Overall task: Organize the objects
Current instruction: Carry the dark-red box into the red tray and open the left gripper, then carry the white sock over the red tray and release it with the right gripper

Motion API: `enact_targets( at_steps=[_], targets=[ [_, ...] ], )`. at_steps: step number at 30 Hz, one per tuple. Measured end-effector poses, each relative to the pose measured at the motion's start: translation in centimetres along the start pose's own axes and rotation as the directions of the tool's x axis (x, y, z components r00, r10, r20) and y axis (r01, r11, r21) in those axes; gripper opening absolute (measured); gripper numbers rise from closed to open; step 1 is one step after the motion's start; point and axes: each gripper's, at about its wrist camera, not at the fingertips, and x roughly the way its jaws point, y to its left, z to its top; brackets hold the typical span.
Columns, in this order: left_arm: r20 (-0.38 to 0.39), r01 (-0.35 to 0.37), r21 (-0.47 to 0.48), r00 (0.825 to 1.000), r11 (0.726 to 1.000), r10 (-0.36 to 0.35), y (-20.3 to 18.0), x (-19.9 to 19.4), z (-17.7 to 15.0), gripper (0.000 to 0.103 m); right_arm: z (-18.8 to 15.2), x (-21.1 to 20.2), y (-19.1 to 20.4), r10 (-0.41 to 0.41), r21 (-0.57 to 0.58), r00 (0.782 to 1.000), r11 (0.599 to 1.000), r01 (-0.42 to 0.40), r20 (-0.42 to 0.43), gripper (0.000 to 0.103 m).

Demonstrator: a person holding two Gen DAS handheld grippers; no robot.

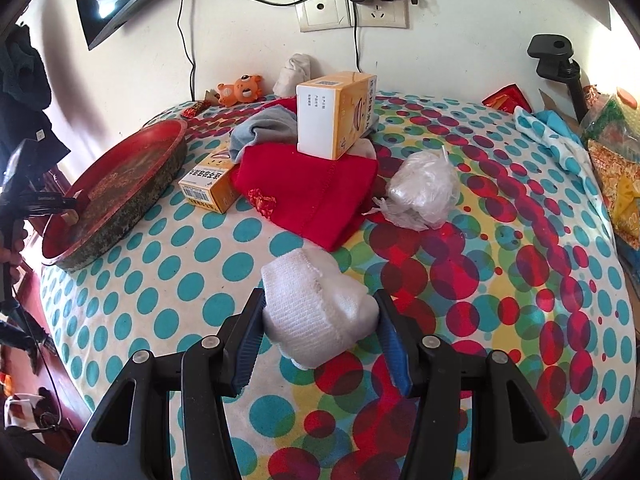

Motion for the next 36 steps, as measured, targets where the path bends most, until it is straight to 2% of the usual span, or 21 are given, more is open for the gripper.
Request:
enact_targets(
  at_steps=[2,5,10,16,23,25,29,36],
  targets=[
    [0.021,0.02,-0.003,1.0,1.0,-0.02,-0.4,-1.1,-0.4,0.049,0.1,0.0,0.1,-0.001,-0.001,1.0,1.0,0.001,-0.001,0.051],
    [0.011,0.058,0.012,0.998,0.998,-0.058,-1.7,-2.2,-1.2,0.049,0.3,0.1,0.5,0.009,0.005,1.0,1.0,-0.009,-0.004,0.051],
    [0.029,0.093,0.075,0.995,0.993,-0.096,-4.5,-3.9,-2.6,0.049,1.3,0.3,2.5,0.028,-0.029,1.0,0.999,-0.028,-0.002,0.051],
    [0.057,0.075,0.085,0.995,0.994,-0.08,-5.8,-4.8,-4.5,0.049,3.1,0.8,6.3,0.062,-0.093,0.998,0.994,-0.062,-0.004,0.051],
    [0.052,0.043,-0.017,0.998,0.999,-0.042,-4.0,-4.6,-5.8,0.049,5.7,2.1,11.5,0.117,-0.158,0.993,0.981,-0.117,-0.012,0.051],
    [0.059,-0.01,-0.054,0.998,0.998,0.013,-3.4,-4.7,-5.9,0.049,6.5,2.6,13.1,0.131,-0.172,0.991,0.976,-0.131,-0.016,0.051],
    [0.062,-0.008,-0.096,0.998,0.995,0.014,-2.7,-4.5,-6.2,0.05,7.9,3.5,16.7,0.149,-0.216,0.989,0.965,-0.15,-0.022,0.051],
    [0.074,-0.045,-0.101,0.996,0.994,0.052,-2.9,-4.5,-6.6,0.05,9.6,5.5,21.5,0.152,-0.288,0.987,0.944,-0.16,-0.052,0.052]
  ],
)
